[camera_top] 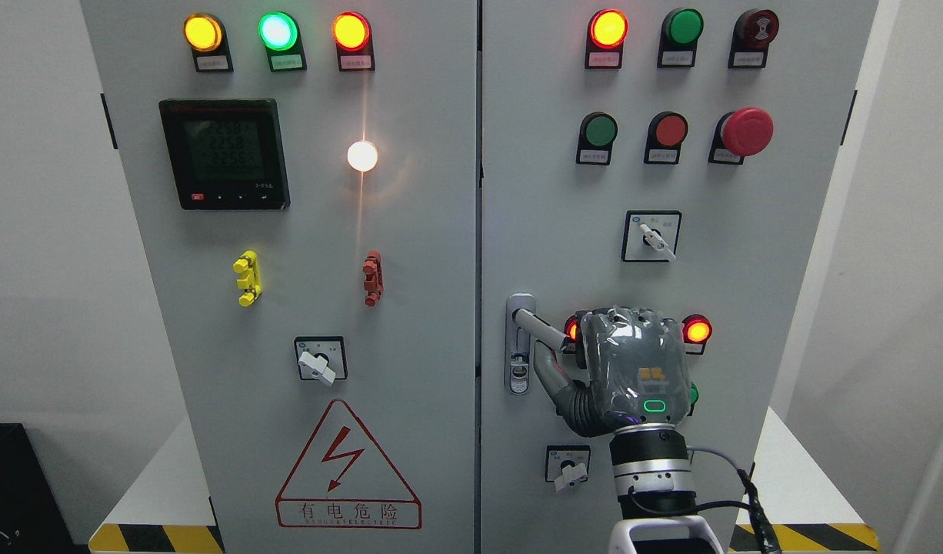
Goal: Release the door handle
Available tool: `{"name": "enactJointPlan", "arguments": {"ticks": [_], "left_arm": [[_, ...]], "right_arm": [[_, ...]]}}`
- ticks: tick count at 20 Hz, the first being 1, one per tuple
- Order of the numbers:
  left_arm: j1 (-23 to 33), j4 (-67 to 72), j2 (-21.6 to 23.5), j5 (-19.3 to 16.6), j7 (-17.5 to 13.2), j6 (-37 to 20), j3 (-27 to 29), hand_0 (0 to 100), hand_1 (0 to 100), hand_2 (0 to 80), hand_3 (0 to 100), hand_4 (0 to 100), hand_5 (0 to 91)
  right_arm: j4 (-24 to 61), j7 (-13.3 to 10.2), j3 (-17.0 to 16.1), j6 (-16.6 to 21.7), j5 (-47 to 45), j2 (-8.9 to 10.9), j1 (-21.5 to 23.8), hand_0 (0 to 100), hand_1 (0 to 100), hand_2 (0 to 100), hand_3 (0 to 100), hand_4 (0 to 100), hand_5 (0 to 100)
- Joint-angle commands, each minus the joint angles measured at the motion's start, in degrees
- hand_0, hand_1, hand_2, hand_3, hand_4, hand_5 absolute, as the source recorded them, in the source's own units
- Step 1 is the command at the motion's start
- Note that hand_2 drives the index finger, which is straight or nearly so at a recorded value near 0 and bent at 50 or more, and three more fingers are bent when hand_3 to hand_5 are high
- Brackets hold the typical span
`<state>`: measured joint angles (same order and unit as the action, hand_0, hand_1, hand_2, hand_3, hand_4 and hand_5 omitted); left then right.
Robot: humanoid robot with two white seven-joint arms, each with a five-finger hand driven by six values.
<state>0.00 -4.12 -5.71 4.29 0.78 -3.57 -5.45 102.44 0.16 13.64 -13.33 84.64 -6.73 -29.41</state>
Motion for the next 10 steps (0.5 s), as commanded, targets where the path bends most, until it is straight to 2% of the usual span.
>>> {"name": "enactJointPlan", "arguments": {"ticks": [1,10], "left_arm": [[0.97,-0.01,0.0,0.02,0.01,-0.04,0.0,12,56,0.0,0,0,0.0],[0.97,-0.01,0.0,0.02,0.01,-0.04,0.0,12,56,0.0,0,0,0.0]], "right_arm": [[0.57,-0.25,-0.37,0.06,0.0,0.14,0.05,46,41,90,100,100,97],[1.18,-0.25,-0.54,0.06,0.0,0.31,0.31,46,41,90,100,100,97]]}}
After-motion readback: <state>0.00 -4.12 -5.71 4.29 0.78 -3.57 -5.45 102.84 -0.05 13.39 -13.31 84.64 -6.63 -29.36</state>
